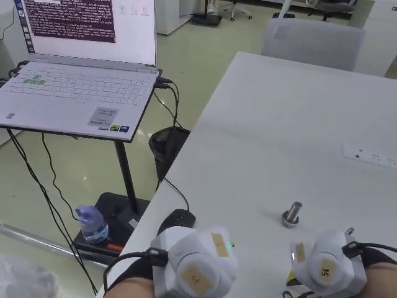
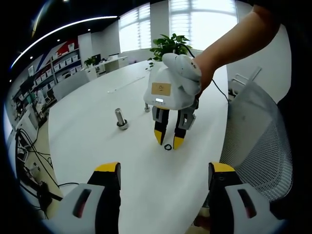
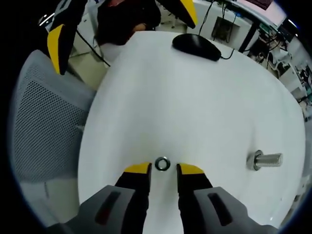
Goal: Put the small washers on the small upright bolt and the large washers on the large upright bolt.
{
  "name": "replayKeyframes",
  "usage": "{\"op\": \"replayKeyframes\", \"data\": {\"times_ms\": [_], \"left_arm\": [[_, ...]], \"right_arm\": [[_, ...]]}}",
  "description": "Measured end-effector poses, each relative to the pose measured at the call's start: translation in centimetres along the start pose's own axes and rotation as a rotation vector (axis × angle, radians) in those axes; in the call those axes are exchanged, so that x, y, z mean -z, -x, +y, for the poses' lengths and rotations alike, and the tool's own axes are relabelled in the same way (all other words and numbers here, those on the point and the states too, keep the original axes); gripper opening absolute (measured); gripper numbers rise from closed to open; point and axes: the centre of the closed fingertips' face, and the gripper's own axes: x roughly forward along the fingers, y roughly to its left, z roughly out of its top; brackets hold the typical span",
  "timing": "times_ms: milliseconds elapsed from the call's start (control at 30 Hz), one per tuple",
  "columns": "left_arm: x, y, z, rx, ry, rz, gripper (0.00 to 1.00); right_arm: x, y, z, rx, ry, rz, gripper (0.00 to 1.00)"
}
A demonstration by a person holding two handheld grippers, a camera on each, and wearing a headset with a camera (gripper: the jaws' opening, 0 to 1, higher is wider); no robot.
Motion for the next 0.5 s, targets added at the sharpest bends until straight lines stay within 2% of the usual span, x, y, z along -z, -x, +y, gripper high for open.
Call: {"op": "replayKeyframes", "data": {"times_ms": [300, 500], "left_arm": [[-0.07, -0.16, 0.06, 0.003, 0.006, -0.006, 0.7], [0.11, -0.2, 0.05, 0.004, 0.012, -0.005, 0.69]], "right_arm": [[0.1, -0.02, 0.06, -0.004, 0.007, 0.018, 0.21], [0.12, -0.05, -0.15, 0.005, 0.005, 0.035, 0.15]]}}
